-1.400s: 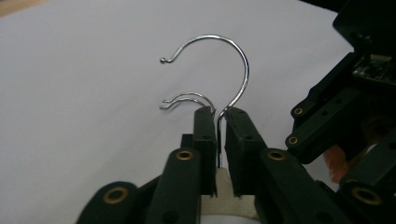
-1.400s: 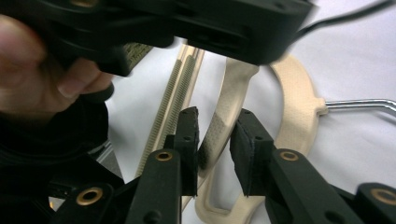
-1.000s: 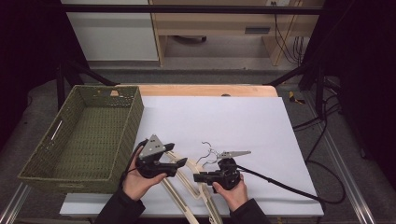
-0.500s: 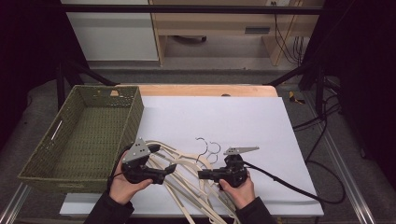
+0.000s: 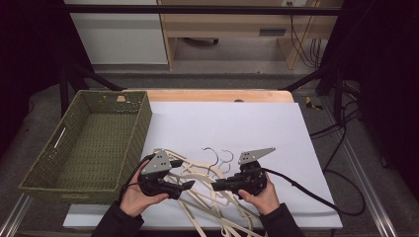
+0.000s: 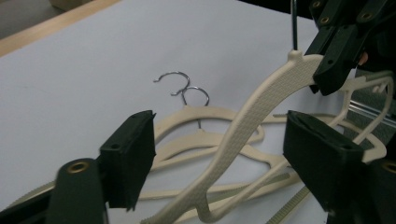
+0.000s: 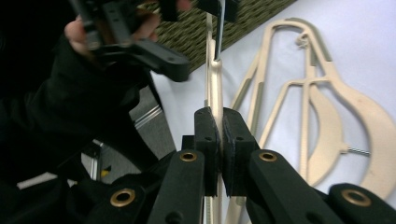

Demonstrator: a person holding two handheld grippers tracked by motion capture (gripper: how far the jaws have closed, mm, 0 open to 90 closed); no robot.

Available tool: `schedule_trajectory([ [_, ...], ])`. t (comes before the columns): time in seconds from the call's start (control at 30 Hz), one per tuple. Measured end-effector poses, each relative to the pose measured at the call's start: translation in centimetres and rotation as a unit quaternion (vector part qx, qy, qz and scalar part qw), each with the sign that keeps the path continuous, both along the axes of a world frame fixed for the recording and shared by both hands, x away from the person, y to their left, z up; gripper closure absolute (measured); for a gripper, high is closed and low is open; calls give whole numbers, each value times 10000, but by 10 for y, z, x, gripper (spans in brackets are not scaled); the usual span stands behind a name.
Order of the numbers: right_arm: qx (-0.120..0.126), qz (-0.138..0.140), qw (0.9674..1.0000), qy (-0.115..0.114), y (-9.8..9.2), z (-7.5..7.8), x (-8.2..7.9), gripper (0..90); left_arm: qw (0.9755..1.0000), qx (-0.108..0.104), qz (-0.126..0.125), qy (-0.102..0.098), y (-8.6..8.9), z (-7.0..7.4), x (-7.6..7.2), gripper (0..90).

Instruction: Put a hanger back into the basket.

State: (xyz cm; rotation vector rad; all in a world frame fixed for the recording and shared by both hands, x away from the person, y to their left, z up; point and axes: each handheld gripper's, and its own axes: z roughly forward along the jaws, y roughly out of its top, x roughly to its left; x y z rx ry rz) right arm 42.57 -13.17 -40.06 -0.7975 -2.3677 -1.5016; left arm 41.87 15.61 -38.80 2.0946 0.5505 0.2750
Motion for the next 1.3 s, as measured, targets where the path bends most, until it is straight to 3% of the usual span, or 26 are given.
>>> schedule_trajectory([
  [0.2,-122,249,9995,-149,7,0,-3,868,9987,253,-396,194,-7,-6,0,484],
  [0.37,-126,334,9992,-190,6,0,-4,868,9978,361,-502,233,-9,-8,-2,642],
  [0.53,-117,341,9991,-229,5,1,-4,865,9975,448,-520,160,-10,-5,-6,679],
  [0.67,-155,299,9989,-339,4,3,-4,848,9977,401,-509,217,-10,-4,-7,711],
  [0.73,-229,183,9984,-476,2,4,-5,817,9973,297,-600,305,-9,-2,-7,750],
  [0.77,-295,-10,9972,-692,0,6,-5,777,9969,188,-664,390,-9,-1,-9,773],
  [1.07,-314,-468,9899,-1302,-5,12,-8,611,9973,126,-656,291,-14,2,-18,848],
  [1.23,-234,-658,9862,-1504,-12,17,-11,515,9992,-54,-356,169,-8,7,-19,851],
  [1.3,-236,-915,9814,-1668,-19,20,-12,417,9998,-123,-149,51,-1,11,-18,852],
])
